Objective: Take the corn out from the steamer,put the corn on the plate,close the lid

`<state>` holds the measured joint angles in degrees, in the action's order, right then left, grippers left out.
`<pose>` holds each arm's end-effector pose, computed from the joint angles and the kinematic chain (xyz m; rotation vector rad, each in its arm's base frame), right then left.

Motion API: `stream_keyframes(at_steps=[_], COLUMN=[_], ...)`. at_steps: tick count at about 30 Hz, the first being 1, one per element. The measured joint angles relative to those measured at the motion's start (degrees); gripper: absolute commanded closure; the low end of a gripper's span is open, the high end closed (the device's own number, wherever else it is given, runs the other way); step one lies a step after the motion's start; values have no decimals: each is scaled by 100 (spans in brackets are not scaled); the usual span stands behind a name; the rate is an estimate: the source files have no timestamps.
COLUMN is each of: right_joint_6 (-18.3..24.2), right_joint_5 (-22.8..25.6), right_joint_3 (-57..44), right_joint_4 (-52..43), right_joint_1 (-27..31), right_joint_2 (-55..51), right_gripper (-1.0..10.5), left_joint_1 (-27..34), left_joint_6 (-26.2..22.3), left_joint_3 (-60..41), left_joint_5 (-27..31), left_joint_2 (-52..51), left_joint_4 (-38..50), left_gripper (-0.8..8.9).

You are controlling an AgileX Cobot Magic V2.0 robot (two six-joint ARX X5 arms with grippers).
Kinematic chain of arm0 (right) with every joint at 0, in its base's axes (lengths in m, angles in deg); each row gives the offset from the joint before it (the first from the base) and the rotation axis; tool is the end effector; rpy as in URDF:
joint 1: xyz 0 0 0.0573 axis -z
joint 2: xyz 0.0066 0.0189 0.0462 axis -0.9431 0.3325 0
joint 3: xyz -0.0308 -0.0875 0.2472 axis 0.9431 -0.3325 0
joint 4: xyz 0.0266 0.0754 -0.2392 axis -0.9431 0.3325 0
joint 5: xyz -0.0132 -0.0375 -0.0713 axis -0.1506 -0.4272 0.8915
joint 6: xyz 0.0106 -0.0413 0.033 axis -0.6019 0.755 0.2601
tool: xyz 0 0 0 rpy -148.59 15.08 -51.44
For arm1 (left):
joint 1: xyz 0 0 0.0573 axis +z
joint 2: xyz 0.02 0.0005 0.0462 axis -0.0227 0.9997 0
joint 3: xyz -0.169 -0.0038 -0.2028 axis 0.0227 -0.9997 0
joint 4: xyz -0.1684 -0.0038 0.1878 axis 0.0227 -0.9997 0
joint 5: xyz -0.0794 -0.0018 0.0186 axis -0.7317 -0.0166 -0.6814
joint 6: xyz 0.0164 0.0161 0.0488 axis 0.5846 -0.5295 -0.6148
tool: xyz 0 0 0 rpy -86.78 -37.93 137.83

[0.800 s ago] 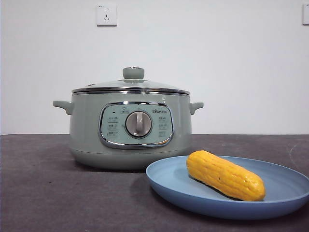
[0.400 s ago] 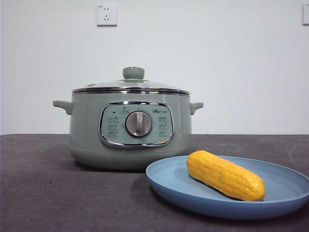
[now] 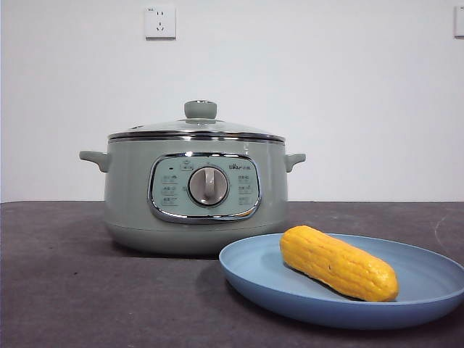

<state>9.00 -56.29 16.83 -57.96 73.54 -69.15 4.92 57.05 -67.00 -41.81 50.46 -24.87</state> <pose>0.0956 -0.0043 0.1525 0.0029 0.1592 -0.0280 0.0952 0.0060 0.1519 0.0818 0.1596 -0.0558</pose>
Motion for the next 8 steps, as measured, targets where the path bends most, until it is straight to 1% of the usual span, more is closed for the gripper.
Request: stream_keyframes(at_steps=[8], right_joint_6=[-15], right_joint_5=[0], right_joint_3=[0], right_joint_4=[0], right_joint_1=[0], right_joint_2=[0], right_gripper=[946], left_joint_1=[0], left_joint_6=[2], left_joint_3=[0], left_joint_5=[2], left_joint_2=[0], left_joint_4=[0], left_gripper=[817])
